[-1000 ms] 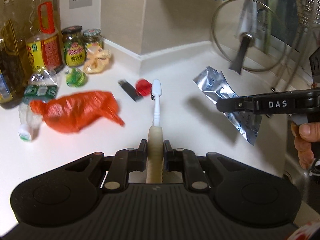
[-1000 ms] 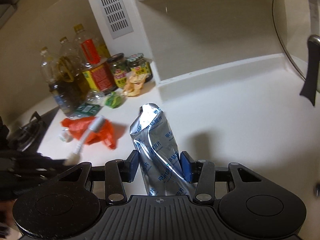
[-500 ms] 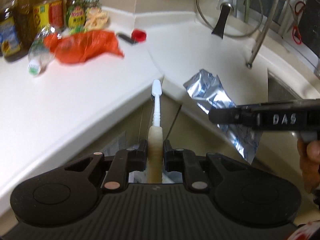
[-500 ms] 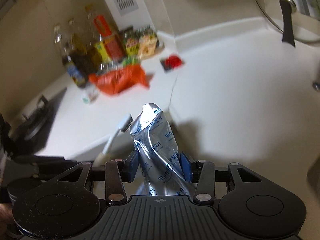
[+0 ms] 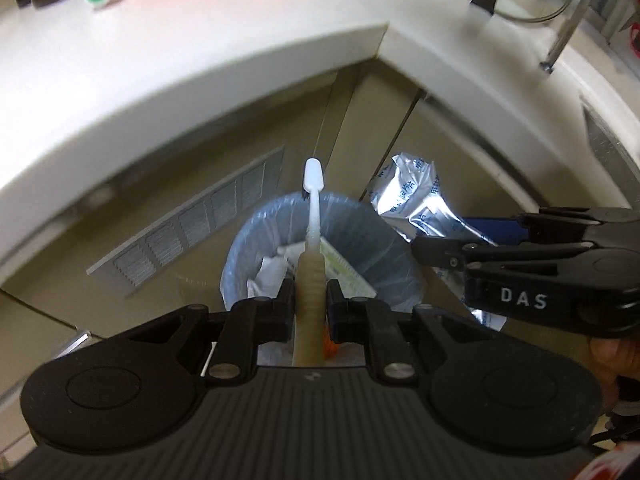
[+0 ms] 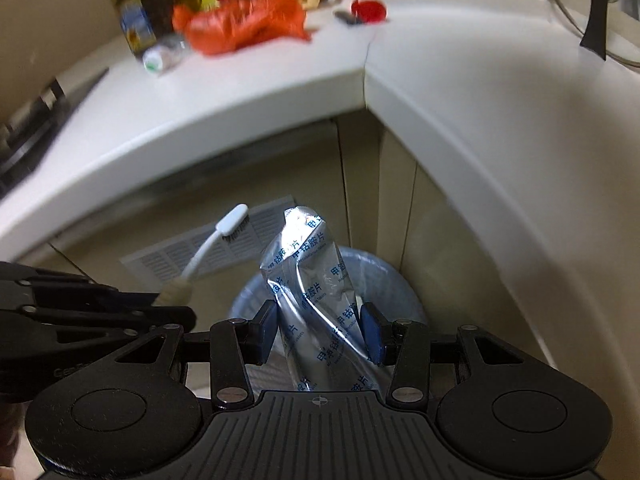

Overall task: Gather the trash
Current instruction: 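Carry foil packet and toothbrush down over the wastebasket, then open the left gripper to drop the toothbrush while the right drops the foil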

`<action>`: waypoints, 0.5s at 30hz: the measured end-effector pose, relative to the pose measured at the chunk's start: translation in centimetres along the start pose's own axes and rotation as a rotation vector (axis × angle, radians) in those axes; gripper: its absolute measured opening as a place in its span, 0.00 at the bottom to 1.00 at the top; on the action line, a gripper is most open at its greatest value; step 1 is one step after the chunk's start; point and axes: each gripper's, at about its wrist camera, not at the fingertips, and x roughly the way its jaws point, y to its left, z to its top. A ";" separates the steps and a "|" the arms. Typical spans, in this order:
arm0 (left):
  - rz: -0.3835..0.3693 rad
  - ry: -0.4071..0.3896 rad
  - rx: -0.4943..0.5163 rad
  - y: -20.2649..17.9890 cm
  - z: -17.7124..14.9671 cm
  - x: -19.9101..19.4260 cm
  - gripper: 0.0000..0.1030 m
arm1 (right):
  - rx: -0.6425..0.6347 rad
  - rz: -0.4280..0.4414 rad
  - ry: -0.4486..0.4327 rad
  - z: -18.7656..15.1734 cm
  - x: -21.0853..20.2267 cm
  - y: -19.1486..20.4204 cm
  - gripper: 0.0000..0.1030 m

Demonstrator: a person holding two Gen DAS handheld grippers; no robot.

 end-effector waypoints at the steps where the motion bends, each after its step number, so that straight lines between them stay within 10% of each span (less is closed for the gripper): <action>1: 0.000 0.009 -0.009 0.1 -0.1 0.4 0.13 | -0.003 -0.004 0.015 -0.2 0.6 -0.1 0.44; 15: 0.012 0.114 -0.070 0.5 -1.1 5.8 0.13 | -0.025 -0.027 0.106 -1.0 6.5 -1.3 0.44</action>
